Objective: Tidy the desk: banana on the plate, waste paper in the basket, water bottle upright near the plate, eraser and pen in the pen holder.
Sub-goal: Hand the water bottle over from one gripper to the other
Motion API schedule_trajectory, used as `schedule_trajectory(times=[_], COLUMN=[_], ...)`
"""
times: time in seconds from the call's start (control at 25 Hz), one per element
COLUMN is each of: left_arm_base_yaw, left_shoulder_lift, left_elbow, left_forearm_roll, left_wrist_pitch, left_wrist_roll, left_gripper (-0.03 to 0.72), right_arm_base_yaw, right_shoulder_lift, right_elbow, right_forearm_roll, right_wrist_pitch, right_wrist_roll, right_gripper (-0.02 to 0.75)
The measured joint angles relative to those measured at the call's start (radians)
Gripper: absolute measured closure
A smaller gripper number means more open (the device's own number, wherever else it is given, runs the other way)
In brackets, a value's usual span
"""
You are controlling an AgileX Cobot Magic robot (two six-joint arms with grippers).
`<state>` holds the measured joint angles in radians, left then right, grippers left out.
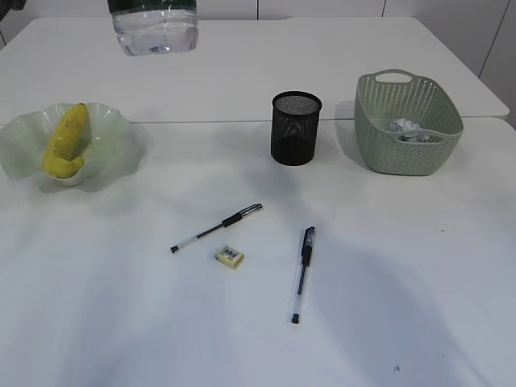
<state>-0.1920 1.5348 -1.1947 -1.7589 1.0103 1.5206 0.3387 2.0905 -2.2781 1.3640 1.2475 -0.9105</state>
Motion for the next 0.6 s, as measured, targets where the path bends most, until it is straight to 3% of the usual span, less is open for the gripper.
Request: schedule_trajectory(times=[0.6], left_arm_base_yaw=[0.000], left_shoulder_lift=[0.001], left_elbow=[0.000], left_forearm_roll=[0.015], left_wrist_pitch=[0.002], left_wrist_roll=[0.002], left_gripper=[0.299], right_arm_base_yaw=[0.000], right_shoulder_lift=[-0.002], right_elbow=[0.000], right_forearm_roll=[-0.001], right_wrist_pitch=[-0.006], right_wrist_roll=[0.097], right_gripper=[0.213])
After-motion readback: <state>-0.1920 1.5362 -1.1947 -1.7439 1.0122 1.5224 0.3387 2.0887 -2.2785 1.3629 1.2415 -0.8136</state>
